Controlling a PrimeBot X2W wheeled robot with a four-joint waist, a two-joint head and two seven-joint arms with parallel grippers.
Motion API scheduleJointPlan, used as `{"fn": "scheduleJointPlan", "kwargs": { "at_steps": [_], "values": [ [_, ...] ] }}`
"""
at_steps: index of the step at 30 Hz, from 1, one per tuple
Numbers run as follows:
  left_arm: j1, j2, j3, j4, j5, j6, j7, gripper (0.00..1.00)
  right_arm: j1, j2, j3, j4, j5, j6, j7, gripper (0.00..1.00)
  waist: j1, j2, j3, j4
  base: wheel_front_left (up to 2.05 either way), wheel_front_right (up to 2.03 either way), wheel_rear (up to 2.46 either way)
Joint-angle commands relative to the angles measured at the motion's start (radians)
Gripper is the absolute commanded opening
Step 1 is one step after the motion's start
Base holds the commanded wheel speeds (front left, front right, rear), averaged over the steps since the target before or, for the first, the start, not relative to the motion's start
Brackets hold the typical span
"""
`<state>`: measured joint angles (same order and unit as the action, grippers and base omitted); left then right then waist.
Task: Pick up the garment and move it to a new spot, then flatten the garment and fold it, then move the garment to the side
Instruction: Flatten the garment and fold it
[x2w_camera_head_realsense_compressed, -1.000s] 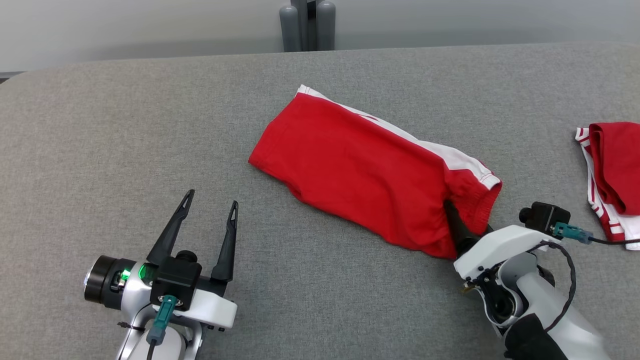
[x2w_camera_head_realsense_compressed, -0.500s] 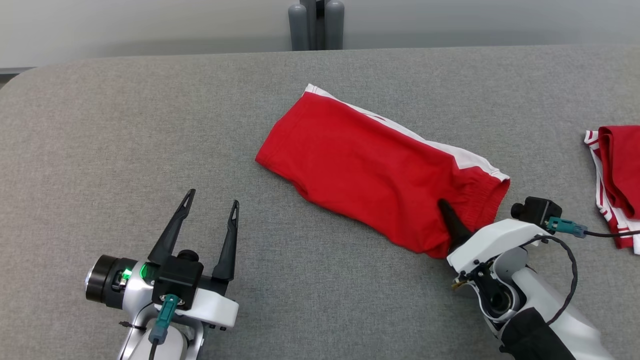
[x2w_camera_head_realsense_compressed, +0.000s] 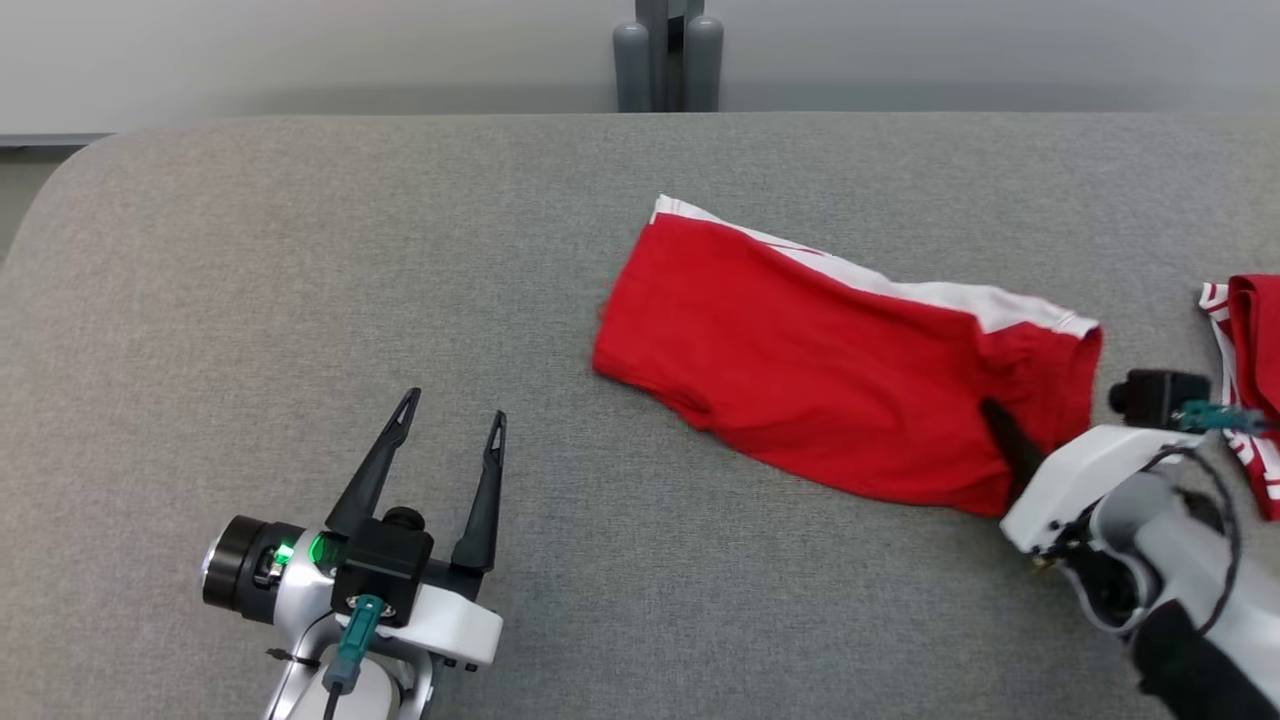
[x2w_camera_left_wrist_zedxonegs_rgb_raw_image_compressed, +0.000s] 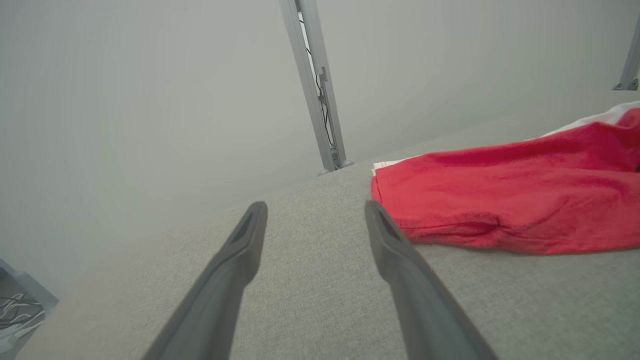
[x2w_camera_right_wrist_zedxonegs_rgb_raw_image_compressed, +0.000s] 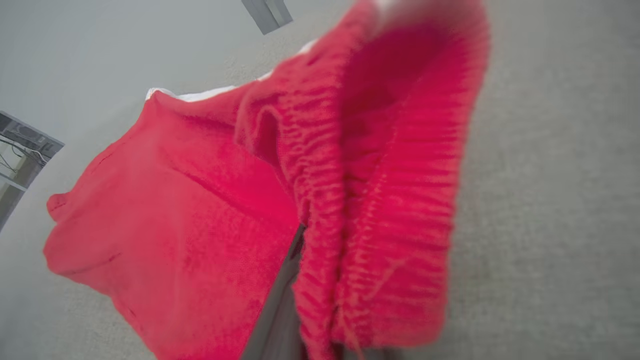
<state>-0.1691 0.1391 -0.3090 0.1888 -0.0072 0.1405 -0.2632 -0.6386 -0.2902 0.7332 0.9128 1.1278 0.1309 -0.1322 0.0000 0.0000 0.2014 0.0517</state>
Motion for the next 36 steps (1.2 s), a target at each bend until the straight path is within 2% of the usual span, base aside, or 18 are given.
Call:
{"fn": "scheduleJointPlan", "kwargs": {
  "at_steps": [1,9,18,25,36],
  "values": [
    [-0.003,-0.002,-0.002,0.001,-0.002,-0.004,0.0,1.0,-0.024,-0.036,0.015,0.007,-0.013,0.0,0.004,0.0,0.0,0.0,0.003,0.011,0.0,0.0,0.0],
    [-0.011,-0.019,-0.021,0.007,-0.002,-0.01,0.0,1.0,-0.135,-0.213,0.16,0.037,-0.096,-0.001,0.048,0.0,0.0,0.0,0.023,0.056,0.0,0.0,0.0],
    [-0.026,-0.033,-0.03,0.014,-0.003,-0.014,0.0,1.0,-0.254,-0.306,0.317,0.16,-0.215,-0.001,0.07,0.0,0.0,0.0,0.044,0.099,0.0,0.0,0.0],
    [-0.021,-0.038,-0.036,0.019,0.001,-0.011,0.0,1.0,-0.31,-0.281,0.383,0.266,-0.273,-0.001,0.051,0.0,0.0,0.0,0.05,0.11,0.0,0.0,0.0],
    [0.001,-0.042,-0.027,0.043,-0.012,-0.017,0.0,1.0,-0.301,-0.202,0.428,0.237,-0.219,0.0,0.081,0.0,0.0,0.0,-0.014,0.08,0.0,0.0,0.0]
  ]
}}
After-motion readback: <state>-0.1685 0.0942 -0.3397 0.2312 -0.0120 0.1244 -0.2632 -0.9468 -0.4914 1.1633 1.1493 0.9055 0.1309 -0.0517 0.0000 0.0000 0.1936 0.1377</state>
